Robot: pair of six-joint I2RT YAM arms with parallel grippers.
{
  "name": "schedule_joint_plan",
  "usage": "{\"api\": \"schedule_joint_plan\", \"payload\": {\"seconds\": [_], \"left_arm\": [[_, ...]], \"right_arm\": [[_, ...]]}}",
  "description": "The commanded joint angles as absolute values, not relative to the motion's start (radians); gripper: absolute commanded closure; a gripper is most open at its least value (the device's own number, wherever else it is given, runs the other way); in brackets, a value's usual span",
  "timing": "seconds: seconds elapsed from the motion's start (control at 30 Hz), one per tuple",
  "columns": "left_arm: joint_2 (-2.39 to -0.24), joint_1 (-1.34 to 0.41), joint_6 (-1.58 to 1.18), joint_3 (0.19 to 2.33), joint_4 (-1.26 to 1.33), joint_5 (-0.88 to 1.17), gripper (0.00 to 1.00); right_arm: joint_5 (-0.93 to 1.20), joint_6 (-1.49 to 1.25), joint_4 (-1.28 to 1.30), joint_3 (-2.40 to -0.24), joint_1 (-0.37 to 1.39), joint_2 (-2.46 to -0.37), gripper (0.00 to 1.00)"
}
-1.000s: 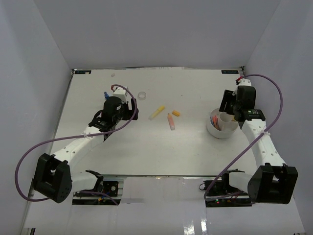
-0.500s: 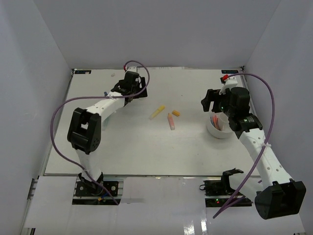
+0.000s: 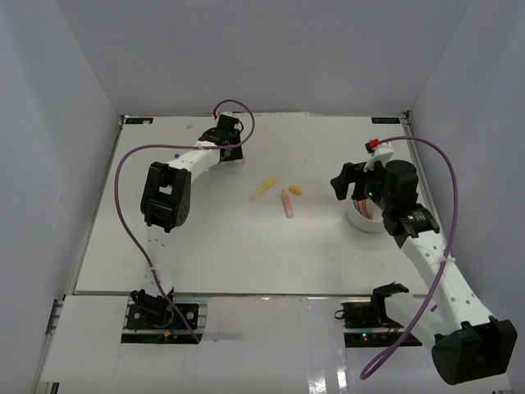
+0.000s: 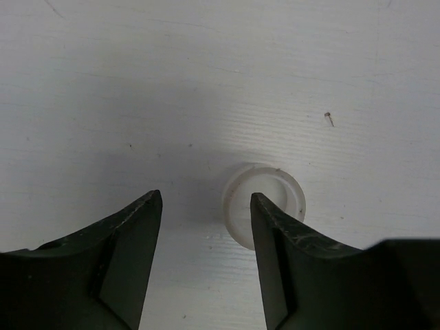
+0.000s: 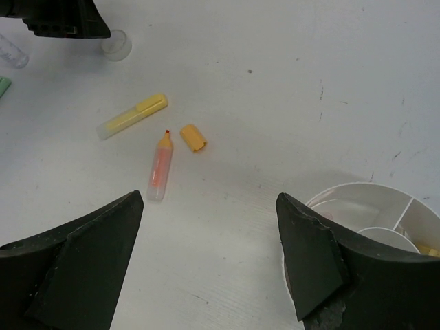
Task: Sort the stationery into containers
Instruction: Pick up the stationery from the center of the board.
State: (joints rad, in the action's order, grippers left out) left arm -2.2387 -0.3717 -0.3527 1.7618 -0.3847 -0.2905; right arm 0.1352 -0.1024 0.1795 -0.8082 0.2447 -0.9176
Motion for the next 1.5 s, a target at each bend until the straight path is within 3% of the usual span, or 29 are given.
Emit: {"api": "schedule_joint_plan", "payload": {"seconds": [0.0,0.7,0.97,1.13,1.47], "left_arm": [[-2.230,-0.368,-0.331,1.813,-0.396,-0.311,0.36],[-2.292,-0.371,-0.308,1.833,-0.383,-0.183,0.60],[-2.232,-0.376,-0.293,1.786,-0.371,-0.186,0.83],[-2.097,-0.405,-0.262,1.712,-0.342,-0.160,0.96],[-1.643,-0.531,-0.169,1.272,-0.071,-0.012,1.00]], "right_arm": [[0.144,-0.107,0.129,-0.799,0.255,-0.900,0.15],[0.140,-0.098,0.147,-0.796,0.268,-0.899,0.15],[0.140,-0.081,0.153,-0.804,0.287,-0.910,0.15],[0.169,-0.084,0.184,-0.860,0.316,-0.942,0.16],[0.308,-0.199,0.222,-1.026,0.446,-1.103,0.16]]}}
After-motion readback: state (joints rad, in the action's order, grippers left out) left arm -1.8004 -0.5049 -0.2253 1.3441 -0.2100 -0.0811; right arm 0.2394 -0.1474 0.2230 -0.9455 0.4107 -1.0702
